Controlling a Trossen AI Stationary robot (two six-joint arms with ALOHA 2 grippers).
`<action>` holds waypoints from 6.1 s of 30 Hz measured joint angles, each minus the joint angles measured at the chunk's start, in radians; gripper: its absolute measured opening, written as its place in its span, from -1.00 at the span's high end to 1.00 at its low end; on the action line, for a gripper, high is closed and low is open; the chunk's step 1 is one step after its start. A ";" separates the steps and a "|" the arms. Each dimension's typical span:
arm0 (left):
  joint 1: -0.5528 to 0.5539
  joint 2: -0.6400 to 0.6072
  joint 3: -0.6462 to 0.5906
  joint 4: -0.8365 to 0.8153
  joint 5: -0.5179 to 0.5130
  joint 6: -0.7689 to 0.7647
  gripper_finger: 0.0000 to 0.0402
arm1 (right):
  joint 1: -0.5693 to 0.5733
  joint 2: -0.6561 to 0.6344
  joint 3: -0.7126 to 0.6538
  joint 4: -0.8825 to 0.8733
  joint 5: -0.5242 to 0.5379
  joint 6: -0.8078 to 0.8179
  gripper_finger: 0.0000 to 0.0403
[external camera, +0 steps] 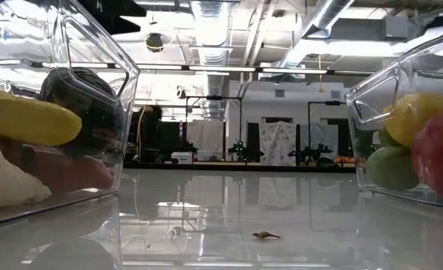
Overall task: Sort produce into baskets
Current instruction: Put the red bell pepper into the right transparent bin, then return to Home Position
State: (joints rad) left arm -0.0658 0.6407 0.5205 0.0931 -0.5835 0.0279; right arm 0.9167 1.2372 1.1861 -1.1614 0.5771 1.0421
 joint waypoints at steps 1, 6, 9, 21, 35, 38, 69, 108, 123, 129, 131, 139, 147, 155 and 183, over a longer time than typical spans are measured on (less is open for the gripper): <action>0.000 0.000 0.000 0.008 0.000 0.009 -0.53 | 0.000 -0.012 -0.003 -0.009 0.003 0.012 0.05; 0.000 0.000 0.000 0.014 0.000 0.017 -0.53 | 0.004 -0.082 -0.067 -0.020 0.146 0.036 -0.18; 0.000 0.000 0.000 0.014 0.000 0.020 -0.53 | 0.013 -0.155 -0.153 -0.010 0.207 0.079 -0.20; 0.000 -0.022 0.000 0.056 -0.001 0.058 -0.53 | 0.012 -0.541 -0.540 0.321 0.353 -0.041 -0.15; 0.000 -0.101 -0.095 0.109 0.201 0.089 -0.53 | -0.090 -0.927 -0.956 1.097 0.256 -0.679 -0.15; 0.000 -0.163 -0.165 0.111 0.183 0.052 -0.53 | -0.158 -1.003 -1.009 1.184 0.127 -0.792 -0.14; 0.000 -0.638 -0.396 -0.166 0.036 -0.076 -0.53 | -0.905 -1.235 -1.178 1.255 -0.631 -0.909 0.06; 0.000 -0.588 -0.505 -0.038 0.154 -0.091 -0.53 | -1.083 -1.235 -1.180 1.198 -0.476 -0.929 0.06; 0.000 -0.588 -0.503 -0.042 0.154 -0.092 -0.53 | -1.083 -1.235 -1.181 1.198 -0.475 -0.927 0.06; 0.000 -0.588 -0.502 -0.043 0.154 -0.092 -0.53 | -1.083 -1.235 -1.181 1.198 -0.475 -0.928 0.06; 0.000 -0.588 -0.502 -0.044 0.154 -0.092 -0.53 | -1.083 -1.235 -1.181 1.199 -0.475 -0.928 0.06; 0.000 -0.588 -0.502 -0.044 0.154 -0.092 -0.53 | -1.083 -1.235 -1.181 1.199 -0.475 -0.930 0.06; 0.000 -0.588 -0.502 -0.044 0.154 -0.092 -0.53 | -1.083 -1.235 -1.181 1.199 -0.475 -0.929 0.06; 0.000 -0.588 -0.502 -0.043 0.154 -0.092 -0.53 | -1.083 -1.235 -1.181 1.199 -0.475 -0.929 0.06; 0.000 -0.588 -0.501 -0.043 0.154 -0.092 -0.53 | -1.083 -1.235 -1.181 1.199 -0.475 -0.928 0.06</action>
State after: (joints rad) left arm -0.0658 0.0525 0.0196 0.0505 -0.4291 -0.0643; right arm -0.1662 0.0025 0.0051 0.0372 0.1024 0.1139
